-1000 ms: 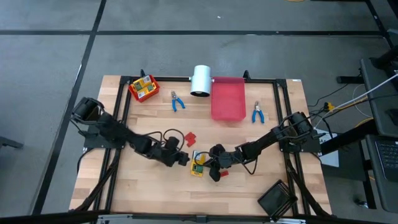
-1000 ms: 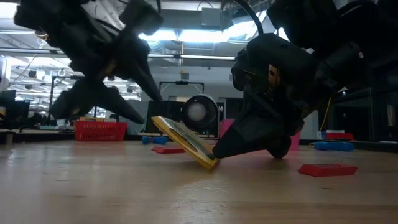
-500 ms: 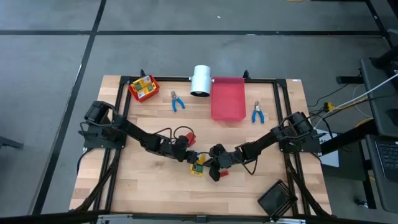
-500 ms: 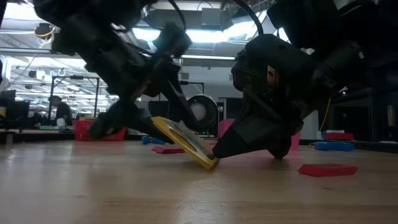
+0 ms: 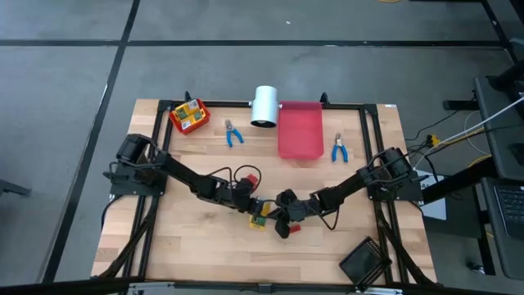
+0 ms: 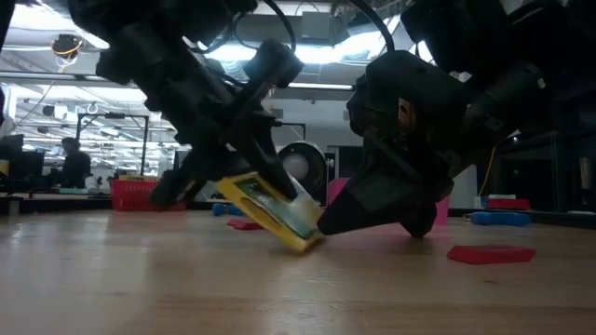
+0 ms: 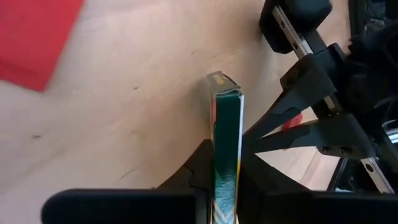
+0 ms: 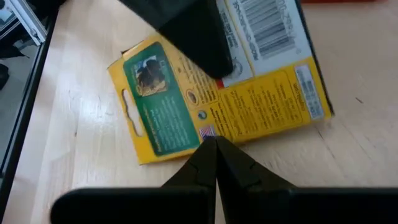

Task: Pick & Place School Supplies
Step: Put the yellow crayon box into the red bin

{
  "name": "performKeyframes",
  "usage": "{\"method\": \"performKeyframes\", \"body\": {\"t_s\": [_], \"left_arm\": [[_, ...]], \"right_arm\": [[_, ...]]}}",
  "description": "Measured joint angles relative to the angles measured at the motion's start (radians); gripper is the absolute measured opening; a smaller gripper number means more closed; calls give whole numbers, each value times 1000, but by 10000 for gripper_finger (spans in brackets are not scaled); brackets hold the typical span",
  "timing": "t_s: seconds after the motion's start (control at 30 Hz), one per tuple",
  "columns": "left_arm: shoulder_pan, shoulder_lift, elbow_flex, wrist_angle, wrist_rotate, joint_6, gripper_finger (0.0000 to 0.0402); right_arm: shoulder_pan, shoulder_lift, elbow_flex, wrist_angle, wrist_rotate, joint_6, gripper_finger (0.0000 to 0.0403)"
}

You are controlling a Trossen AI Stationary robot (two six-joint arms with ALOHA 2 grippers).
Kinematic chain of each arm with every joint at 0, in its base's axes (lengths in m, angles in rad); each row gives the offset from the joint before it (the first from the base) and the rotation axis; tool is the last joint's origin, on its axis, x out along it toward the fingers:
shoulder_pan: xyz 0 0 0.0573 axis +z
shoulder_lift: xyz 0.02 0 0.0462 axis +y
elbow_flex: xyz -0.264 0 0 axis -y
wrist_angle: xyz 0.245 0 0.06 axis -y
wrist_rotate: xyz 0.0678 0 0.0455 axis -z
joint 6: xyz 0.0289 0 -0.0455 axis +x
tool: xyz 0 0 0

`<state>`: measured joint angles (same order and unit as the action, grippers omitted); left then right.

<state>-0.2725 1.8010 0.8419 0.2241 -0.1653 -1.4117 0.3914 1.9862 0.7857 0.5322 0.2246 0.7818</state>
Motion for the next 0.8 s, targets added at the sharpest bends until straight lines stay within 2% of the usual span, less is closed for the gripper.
{"method": "performKeyframes", "body": {"t_s": [0.13, 0.3, 0.5, 0.57, 0.67, 0.8], "left_arm": [[-1, -86, -1, -68, -75, 42, 25], [17, -288, -1, -208, -215, 122, 25], [59, -624, 26, -532, -586, 357, 25], [107, -705, 65, -652, -655, 472, 25], [232, -765, 178, -889, -633, 637, 25], [496, -734, 352, -1186, -409, 851, 25]], "right_arm": [[16, -21, -5, 11, 21, 14, 6], [52, -49, -7, 15, 49, 22, 6], [109, -50, -6, 12, 94, 53, 6], [126, -50, -6, 9, 121, 75, 6], [141, -51, -5, 9, 148, 103, 6], [149, -52, -4, 10, 173, 132, 6]]}}
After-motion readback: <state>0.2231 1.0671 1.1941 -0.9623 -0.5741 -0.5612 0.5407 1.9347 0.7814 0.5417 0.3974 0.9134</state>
